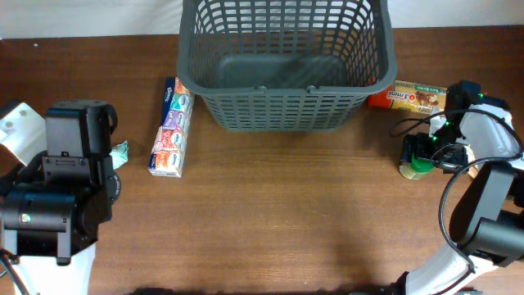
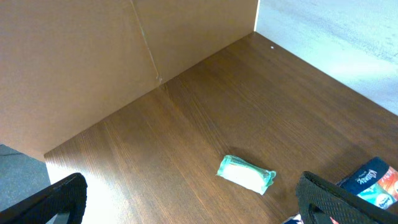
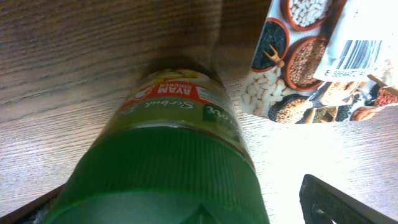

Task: Pack container
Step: 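Close the right gripper around the green-capped jar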

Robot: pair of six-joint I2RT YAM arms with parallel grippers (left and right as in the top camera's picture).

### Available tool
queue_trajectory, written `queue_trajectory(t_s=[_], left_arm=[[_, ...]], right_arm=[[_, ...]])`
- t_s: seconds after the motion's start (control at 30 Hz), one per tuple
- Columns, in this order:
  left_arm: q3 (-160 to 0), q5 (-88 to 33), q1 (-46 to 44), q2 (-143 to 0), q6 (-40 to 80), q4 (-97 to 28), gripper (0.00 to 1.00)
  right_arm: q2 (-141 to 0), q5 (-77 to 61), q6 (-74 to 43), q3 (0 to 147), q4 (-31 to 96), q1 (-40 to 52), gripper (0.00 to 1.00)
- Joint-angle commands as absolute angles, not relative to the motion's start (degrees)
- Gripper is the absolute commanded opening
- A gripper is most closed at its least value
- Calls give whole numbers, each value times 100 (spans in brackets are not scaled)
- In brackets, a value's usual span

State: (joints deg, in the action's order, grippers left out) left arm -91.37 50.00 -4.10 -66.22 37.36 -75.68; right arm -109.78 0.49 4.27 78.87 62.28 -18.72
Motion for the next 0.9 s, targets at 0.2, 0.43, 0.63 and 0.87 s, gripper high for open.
queue_trajectory(t_s=[0.2,0.43,0.63,0.87], left_arm=[[-9209,5124,-379,-6641,3813,-7572,99],[-9209,5124,-379,-6641,3813,-7575,99],[-9209,5124,-379,-6641,3813,-7572,99],[-9209,5124,-379,-6641,3813,-7572,99]], right_arm=[[-11010,-82,410,7863,6187,-1872,99],[-11010,-84,410,7699,6053,-1872,99],[-11010,-82,408,7686,6038,-1872,99],[-11010,-84,410,7686,6042,-1793,99]])
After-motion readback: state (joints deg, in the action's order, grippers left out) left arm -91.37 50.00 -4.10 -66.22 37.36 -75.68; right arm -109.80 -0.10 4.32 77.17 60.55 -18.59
